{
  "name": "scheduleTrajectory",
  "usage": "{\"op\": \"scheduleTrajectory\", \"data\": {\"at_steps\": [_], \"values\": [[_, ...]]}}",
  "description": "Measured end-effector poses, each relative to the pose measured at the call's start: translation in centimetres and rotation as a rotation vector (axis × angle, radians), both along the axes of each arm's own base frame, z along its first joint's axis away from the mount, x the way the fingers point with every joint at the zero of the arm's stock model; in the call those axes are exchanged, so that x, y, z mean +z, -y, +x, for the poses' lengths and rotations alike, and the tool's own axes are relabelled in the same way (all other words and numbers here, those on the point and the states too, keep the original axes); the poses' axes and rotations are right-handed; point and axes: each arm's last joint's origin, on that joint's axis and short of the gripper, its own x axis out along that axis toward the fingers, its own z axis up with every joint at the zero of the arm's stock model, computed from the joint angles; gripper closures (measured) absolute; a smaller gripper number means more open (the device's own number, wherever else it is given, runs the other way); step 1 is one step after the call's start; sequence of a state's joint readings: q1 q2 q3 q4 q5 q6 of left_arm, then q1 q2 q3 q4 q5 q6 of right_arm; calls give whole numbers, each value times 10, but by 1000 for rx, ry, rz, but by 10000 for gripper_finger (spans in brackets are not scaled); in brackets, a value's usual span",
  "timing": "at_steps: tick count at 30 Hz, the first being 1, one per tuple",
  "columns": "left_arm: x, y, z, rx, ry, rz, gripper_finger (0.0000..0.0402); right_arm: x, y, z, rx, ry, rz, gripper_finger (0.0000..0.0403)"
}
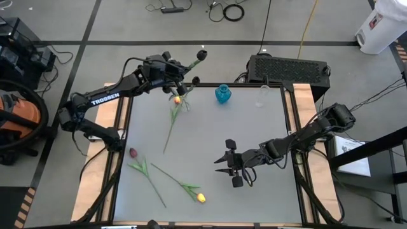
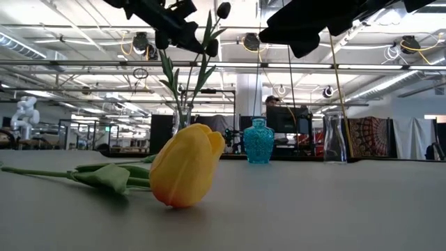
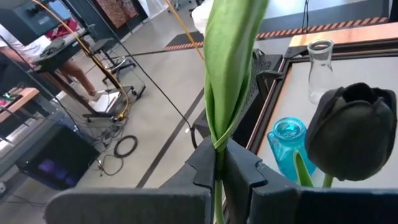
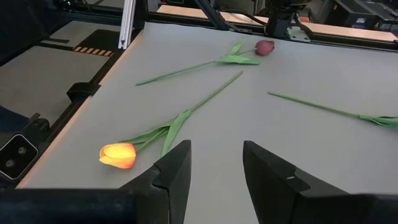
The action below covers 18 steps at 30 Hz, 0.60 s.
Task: Sort flowers into vase by color
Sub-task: Put the black flower into the left transparent flower vase
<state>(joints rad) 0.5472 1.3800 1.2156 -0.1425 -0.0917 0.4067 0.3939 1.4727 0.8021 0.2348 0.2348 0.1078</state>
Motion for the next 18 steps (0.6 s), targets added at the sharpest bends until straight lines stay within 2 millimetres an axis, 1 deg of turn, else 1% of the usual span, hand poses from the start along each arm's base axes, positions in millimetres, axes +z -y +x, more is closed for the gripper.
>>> {"op": "scheduleTrajectory", "data": {"at_steps": [9, 18], "values": [[-3, 0, -1, 0, -23, -14, 380, 0, 0, 0, 0, 0, 0, 266], [-3, 0, -1, 4, -23, -14, 332, 0, 0, 0, -1, 0, 1, 266]]}}
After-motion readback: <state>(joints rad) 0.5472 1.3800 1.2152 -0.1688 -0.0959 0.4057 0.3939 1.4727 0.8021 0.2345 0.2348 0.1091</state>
